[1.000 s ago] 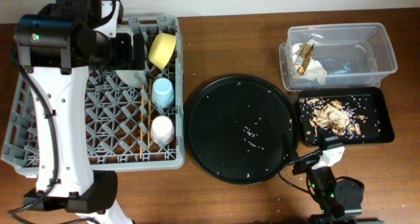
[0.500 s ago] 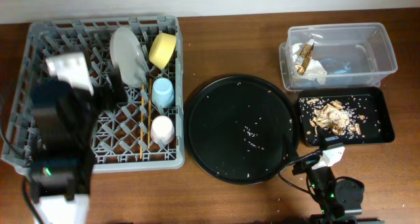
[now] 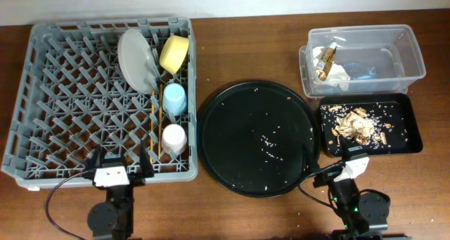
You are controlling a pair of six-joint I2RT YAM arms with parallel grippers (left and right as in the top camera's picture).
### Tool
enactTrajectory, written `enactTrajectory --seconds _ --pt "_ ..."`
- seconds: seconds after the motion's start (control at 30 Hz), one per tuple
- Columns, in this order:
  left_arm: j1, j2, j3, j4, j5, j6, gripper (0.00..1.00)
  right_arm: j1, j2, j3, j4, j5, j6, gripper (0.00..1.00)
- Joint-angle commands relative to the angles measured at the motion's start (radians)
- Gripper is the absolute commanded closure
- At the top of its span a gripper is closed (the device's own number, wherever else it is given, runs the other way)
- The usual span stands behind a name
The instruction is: Sort waste into correct bins and load items into the dishwasher rack
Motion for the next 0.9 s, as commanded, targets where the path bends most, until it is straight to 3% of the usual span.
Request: enactTrajectory --seconds 0.0,0.1,0.87 --pt "-0.034 -0.106 -0.008 -0.101 0.004 0.109 0.00 -0.006 -0.006 -0.008 0.000 -0.012 -0.007 0.02" --pt "-0.060 -0.137 -0.008 -0.181 -0.007 0.121 0.01 -0.006 -0.006 -0.008 0.000 -0.012 -0.007 0.02" --pt "-0.070 -0.136 -0.008 -0.182 -0.014 0.134 0.00 -0.006 -0.006 -0.008 -0.001 -0.012 -0.007 0.01"
